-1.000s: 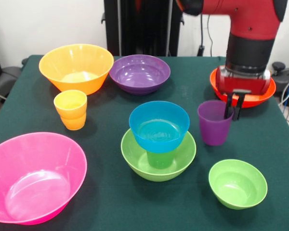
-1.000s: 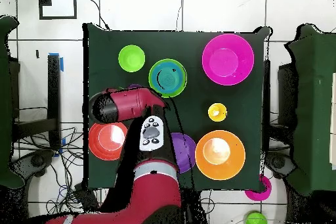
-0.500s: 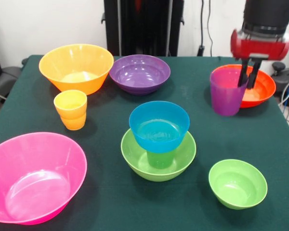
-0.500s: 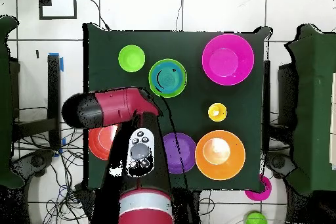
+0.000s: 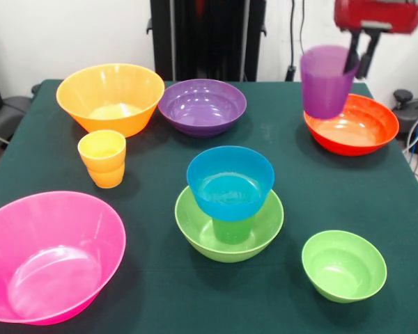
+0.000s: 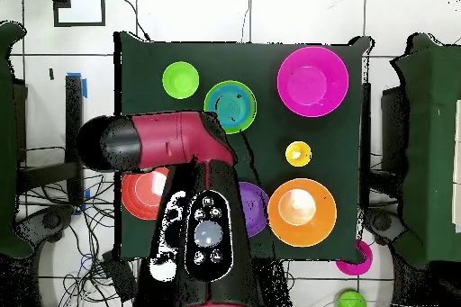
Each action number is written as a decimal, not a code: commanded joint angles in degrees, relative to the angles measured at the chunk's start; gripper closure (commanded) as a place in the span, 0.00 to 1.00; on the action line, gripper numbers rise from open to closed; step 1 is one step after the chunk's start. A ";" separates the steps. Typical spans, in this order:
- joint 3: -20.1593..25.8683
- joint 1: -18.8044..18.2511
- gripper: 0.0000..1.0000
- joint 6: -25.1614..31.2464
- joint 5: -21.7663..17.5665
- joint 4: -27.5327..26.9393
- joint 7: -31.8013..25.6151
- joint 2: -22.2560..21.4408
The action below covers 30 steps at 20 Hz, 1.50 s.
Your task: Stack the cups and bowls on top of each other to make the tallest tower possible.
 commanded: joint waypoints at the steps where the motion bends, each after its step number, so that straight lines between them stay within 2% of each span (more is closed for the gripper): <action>1: 6.69 -5.25 1.00 14.94 0.71 -4.22 -9.32 -4.14; 5: 8.70 -8.05 1.00 20.90 0.21 -7.81 -12.13 -4.87; 14: 12.55 -11.80 1.00 21.78 -3.37 -15.55 -15.00 -0.35; 22: 13.70 -11.73 1.00 23.13 -5.71 -22.90 -13.96 3.51; 25: 13.67 -11.23 1.00 24.76 -7.91 -26.69 -14.83 5.42; 30: 13.82 -11.31 1.00 24.95 -11.25 -29.38 -17.06 7.01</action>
